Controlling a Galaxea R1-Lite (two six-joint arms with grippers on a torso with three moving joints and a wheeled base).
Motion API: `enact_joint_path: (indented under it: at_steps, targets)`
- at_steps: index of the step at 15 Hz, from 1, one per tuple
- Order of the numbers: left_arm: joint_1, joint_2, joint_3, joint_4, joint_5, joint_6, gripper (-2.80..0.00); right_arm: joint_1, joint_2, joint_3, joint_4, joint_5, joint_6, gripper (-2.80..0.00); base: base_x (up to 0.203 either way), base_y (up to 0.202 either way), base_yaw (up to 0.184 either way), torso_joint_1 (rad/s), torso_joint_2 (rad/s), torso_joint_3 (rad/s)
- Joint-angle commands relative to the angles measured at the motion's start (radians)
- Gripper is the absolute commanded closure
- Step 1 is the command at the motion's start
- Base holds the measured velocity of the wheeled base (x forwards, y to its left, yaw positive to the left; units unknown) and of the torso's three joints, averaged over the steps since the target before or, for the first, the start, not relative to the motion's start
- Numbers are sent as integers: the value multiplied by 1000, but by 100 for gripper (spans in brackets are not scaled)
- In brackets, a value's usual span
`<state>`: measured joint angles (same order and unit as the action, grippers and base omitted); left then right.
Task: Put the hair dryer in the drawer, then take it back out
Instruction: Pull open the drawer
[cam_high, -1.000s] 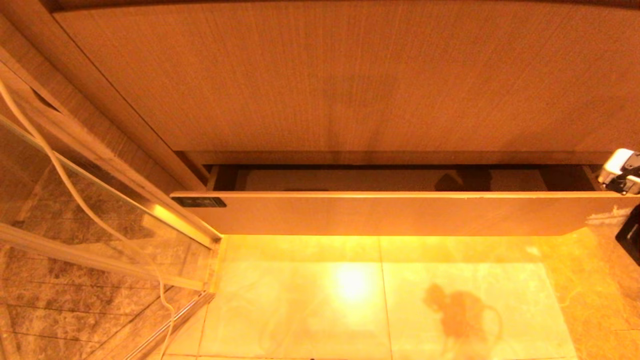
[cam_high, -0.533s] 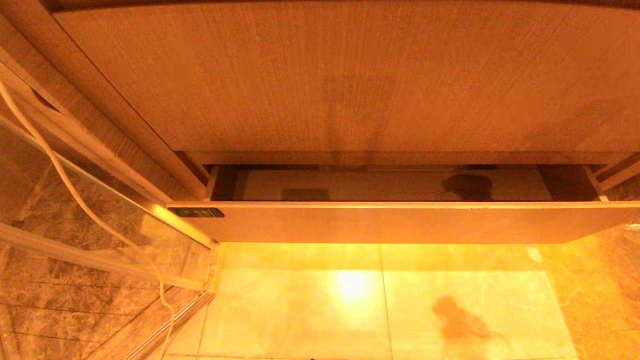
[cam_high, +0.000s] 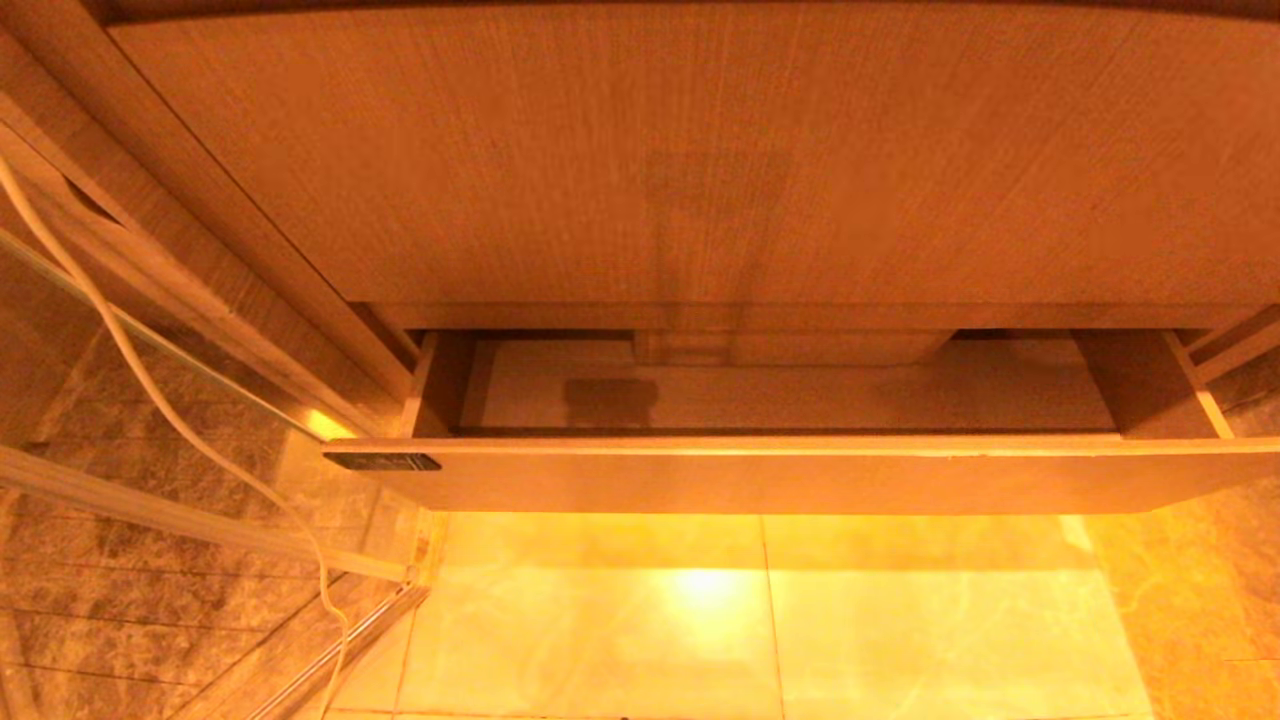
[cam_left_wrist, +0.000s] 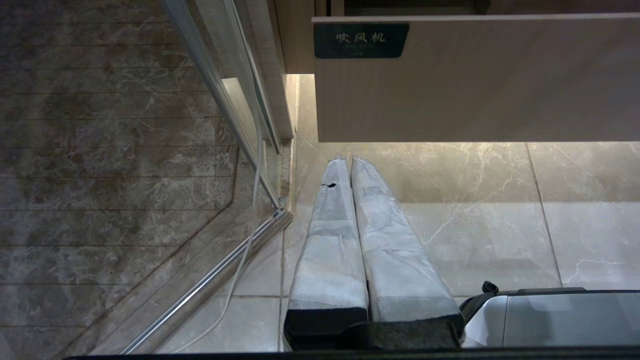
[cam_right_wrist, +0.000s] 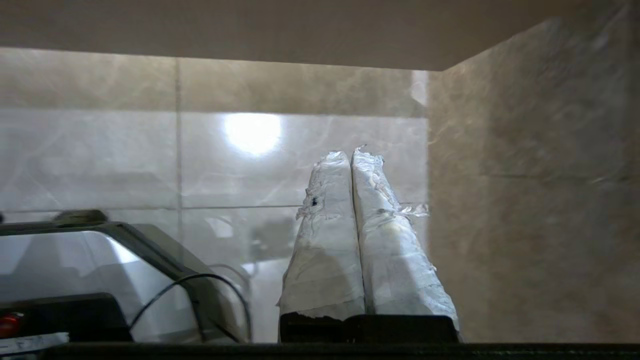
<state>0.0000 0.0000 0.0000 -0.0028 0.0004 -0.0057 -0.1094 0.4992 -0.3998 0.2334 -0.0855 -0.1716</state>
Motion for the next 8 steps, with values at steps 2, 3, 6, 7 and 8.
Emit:
enact_joint_path:
  at_steps: [2, 3, 6, 7, 8]
  targets:
    - [0, 0, 0, 0, 0, 0, 0, 33, -226, 239, -131, 4, 47, 0, 0, 0, 0, 0, 0, 0]
    - [0, 1, 0, 0, 1, 0, 0, 38, -226, 328, -261, 10, 46, 0, 0, 0, 0, 0, 0, 0]
    - [0, 1, 0, 0, 1, 0, 0, 72, -284, 405, -328, 64, 37, 0, 0, 0, 0, 0, 0, 0]
    - [0, 0, 0, 0, 1, 0, 0, 86, -361, 400, -306, 76, 35, 0, 0, 0, 0, 0, 0, 0]
    - [0, 1, 0, 0, 1, 0, 0, 97, -427, 397, -290, 86, 42, 0, 0, 0, 0, 0, 0, 0]
